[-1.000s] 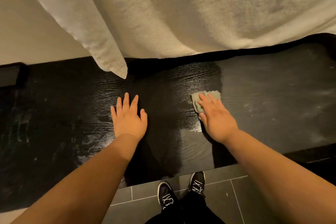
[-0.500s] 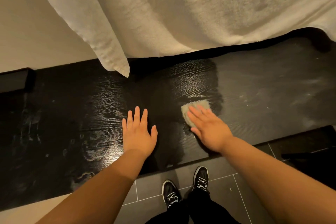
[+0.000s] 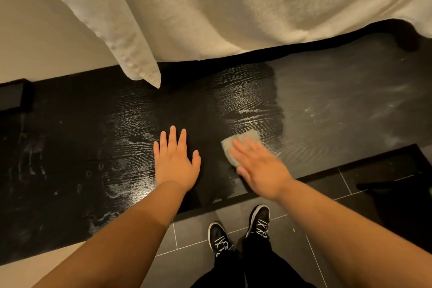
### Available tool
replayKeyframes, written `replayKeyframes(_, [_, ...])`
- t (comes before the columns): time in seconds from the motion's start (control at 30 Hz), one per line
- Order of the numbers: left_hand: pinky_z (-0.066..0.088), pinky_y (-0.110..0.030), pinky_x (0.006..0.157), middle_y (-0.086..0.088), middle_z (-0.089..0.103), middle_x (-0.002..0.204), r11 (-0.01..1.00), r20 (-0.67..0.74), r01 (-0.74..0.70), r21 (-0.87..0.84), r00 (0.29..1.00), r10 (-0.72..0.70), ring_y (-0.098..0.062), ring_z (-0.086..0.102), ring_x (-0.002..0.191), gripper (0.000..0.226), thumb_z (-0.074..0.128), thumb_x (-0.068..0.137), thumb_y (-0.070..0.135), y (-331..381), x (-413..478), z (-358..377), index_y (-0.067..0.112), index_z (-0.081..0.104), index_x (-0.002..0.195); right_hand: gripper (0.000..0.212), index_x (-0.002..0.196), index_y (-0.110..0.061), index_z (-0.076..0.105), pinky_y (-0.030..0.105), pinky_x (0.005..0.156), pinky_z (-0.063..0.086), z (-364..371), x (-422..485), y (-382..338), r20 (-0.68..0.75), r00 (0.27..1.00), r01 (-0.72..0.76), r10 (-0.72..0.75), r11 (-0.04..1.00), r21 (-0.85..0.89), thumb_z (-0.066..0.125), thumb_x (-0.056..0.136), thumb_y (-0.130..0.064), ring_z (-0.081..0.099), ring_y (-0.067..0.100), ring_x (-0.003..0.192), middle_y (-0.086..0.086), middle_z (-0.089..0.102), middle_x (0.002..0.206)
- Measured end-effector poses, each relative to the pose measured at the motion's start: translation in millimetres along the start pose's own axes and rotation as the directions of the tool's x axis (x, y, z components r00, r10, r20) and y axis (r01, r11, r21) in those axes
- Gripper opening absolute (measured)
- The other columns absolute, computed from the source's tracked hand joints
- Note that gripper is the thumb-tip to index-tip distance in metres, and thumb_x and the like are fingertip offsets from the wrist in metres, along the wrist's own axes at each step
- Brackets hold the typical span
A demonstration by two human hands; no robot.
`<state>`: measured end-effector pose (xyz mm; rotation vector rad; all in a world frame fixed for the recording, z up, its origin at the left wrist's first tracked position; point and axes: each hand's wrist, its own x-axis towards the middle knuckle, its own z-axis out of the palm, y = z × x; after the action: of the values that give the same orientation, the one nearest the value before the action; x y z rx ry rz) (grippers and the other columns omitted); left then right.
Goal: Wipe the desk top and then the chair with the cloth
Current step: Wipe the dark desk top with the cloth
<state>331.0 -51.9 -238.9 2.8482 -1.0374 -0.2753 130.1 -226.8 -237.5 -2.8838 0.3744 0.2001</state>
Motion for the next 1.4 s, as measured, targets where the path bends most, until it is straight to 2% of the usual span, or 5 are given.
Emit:
replayKeyframes(0.23, [0.007, -0.052, 0.131, -0.008, 0.010, 0.175, 0.999, 0.022, -0.034, 0.002, 0.999, 0.034, -0.033, 0.005, 0.161, 0.072, 0.038, 0.102, 0.056, -6, -1, 1, 0.025, 0.022, 0.166, 0.061, 0.157, -0.012, 0.035, 0.053, 0.126, 0.014, -6, -2, -3, -0.105, 0.928, -0.355, 0.357, 0.934, 0.036, 0.027, 0.104, -0.041, 0.018, 0.039, 0.154, 0.011, 0.028, 0.166])
replayKeyframes(0.47, [0.014, -0.051, 0.130, -0.009, 0.017, 0.174, 0.993, 0.042, -0.120, -0.002, 0.992, 0.120, -0.035, 0.012, 0.160, 0.067, 0.042, 0.104, 0.049, -21, -29, 0, 0.023, 0.029, 0.165, 0.059, 0.157, -0.016, 0.036, 0.048, 0.126, 0.016, 4, -19, -20, -0.005, 1.000, 0.010, -0.010, 0.998, -0.070, 0.032, 0.104, -0.042, 0.021, 0.033, 0.154, 0.007, 0.028, 0.166])
replayKeyframes(0.77, [0.007, -0.055, 0.130, -0.005, 0.017, 0.174, 0.997, 0.016, -0.057, 0.057, 0.998, 0.057, -0.035, 0.010, 0.160, 0.067, 0.037, 0.101, 0.056, -32, -60, 4, 0.034, 0.026, 0.164, 0.064, 0.159, -0.012, 0.030, 0.053, 0.125, 0.016, 10, -24, -43, -0.071, 0.895, -0.444, 0.440, 0.894, -0.054, 0.018, 0.103, -0.041, 0.015, 0.039, 0.154, 0.013, 0.022, 0.168])
replayKeyframes(1.0, [0.009, -0.055, 0.130, -0.005, 0.013, 0.175, 0.999, 0.003, 0.014, 0.037, 1.000, -0.015, -0.035, 0.008, 0.160, 0.069, 0.036, 0.100, 0.058, -31, -63, 7, 0.035, 0.025, 0.165, 0.064, 0.160, -0.017, 0.027, 0.050, 0.126, 0.017, 31, -26, -93, 0.041, 0.997, 0.069, -0.066, 0.995, -0.073, 0.022, 0.103, -0.044, 0.016, 0.033, 0.155, 0.005, 0.023, 0.168])
replayKeyframes(1.4, [0.009, -0.055, 0.130, -0.005, 0.013, 0.175, 1.000, -0.007, 0.025, 0.016, 1.000, -0.025, -0.035, 0.007, 0.161, 0.067, 0.038, 0.102, 0.055, -28, -62, 7, 0.034, 0.025, 0.165, 0.063, 0.160, -0.015, 0.028, 0.054, 0.126, 0.014, 23, -38, -67, -0.020, 0.972, -0.235, 0.234, 0.971, -0.051, 0.023, 0.104, -0.042, 0.014, 0.040, 0.154, 0.009, 0.023, 0.168])
